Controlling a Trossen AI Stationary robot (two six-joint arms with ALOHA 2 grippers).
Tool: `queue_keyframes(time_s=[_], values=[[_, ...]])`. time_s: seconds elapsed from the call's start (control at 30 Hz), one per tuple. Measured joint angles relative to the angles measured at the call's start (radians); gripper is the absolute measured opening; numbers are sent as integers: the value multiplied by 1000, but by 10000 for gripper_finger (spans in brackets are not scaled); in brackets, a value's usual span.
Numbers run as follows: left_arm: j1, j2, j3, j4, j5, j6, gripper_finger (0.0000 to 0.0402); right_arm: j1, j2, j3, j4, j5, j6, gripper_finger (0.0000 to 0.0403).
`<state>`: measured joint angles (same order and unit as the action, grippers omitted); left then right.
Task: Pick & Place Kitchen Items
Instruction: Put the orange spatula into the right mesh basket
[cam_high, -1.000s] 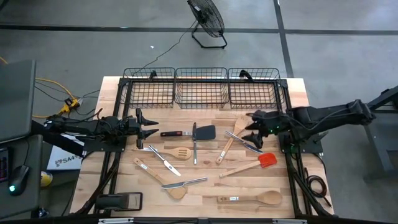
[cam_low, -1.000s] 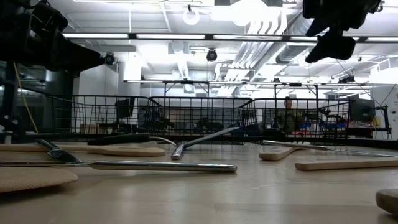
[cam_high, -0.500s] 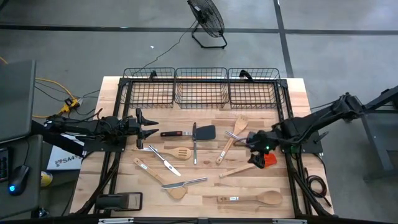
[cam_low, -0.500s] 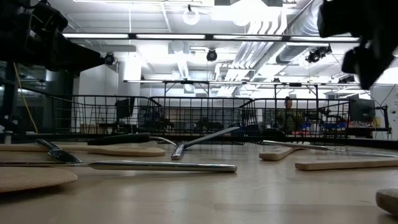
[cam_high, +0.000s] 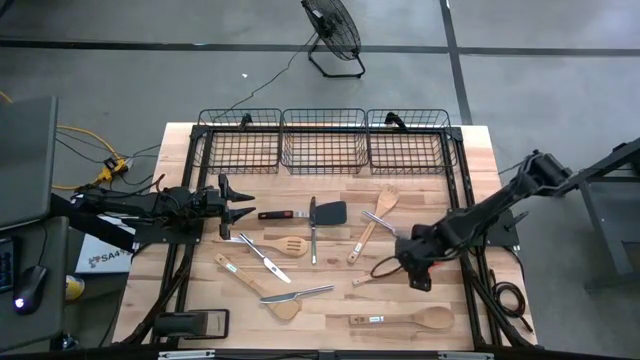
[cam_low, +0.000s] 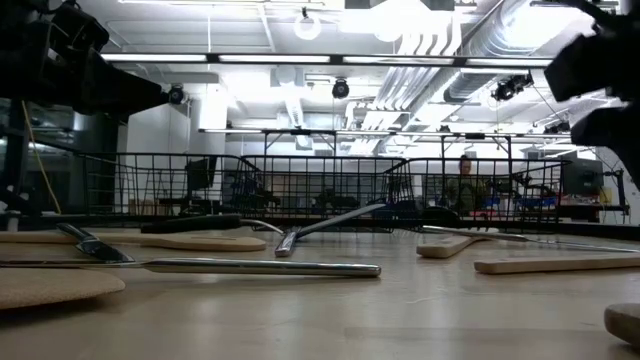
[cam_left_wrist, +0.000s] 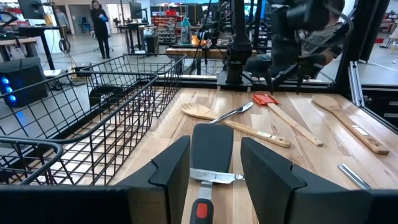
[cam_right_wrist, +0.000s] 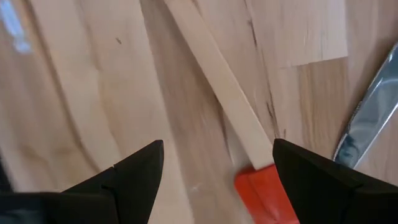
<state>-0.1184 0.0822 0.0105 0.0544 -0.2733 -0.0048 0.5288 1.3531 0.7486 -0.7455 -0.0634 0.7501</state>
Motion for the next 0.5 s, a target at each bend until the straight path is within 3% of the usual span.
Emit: queue_keyframes(time_s=[0.5], values=[[0,0,0,0,0,0,141,28,120,0,0,118,-176,295]])
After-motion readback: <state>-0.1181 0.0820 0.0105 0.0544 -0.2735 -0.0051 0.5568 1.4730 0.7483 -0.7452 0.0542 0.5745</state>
